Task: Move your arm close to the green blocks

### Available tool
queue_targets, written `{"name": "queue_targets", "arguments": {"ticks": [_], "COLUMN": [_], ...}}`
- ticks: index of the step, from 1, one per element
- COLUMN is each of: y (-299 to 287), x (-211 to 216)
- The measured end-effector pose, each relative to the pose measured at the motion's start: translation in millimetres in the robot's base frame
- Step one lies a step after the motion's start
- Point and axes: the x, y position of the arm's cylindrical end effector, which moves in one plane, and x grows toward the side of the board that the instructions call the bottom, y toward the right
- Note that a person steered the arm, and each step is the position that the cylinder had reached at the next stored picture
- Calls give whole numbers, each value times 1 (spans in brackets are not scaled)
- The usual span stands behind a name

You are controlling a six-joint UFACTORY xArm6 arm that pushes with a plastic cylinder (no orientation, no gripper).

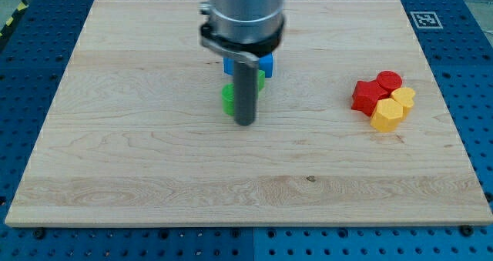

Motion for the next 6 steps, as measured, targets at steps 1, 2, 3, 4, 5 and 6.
{"name": "queue_targets", "arguments": {"ticks": [1, 2, 3, 4, 5, 6], "y": [-23, -34, -45, -64, -67, -54], "x": [0, -19, -35, -31, -19, -28]}}
